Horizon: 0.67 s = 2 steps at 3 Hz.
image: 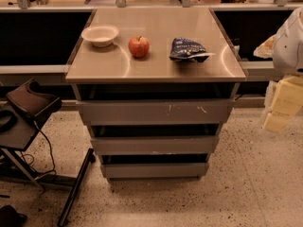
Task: Open middle drawer
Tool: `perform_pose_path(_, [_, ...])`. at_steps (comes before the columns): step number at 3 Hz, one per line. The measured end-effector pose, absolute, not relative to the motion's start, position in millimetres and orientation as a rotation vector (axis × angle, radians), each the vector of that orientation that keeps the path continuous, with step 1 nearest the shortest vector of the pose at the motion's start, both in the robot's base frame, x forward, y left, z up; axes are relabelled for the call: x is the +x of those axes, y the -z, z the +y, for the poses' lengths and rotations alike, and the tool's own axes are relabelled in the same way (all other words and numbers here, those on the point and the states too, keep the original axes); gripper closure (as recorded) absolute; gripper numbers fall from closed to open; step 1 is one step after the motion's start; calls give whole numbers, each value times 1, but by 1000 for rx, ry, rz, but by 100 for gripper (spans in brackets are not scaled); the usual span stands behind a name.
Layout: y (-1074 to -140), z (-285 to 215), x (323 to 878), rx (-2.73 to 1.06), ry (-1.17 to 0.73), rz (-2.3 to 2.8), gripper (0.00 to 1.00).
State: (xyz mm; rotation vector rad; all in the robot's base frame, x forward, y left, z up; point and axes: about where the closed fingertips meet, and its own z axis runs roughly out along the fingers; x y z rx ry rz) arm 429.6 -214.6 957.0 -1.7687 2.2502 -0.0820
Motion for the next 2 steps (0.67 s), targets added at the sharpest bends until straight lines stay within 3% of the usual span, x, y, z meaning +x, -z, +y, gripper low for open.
perform_pose_path(2, [-826, -220, 392, -1677, -94, 2313, 0])
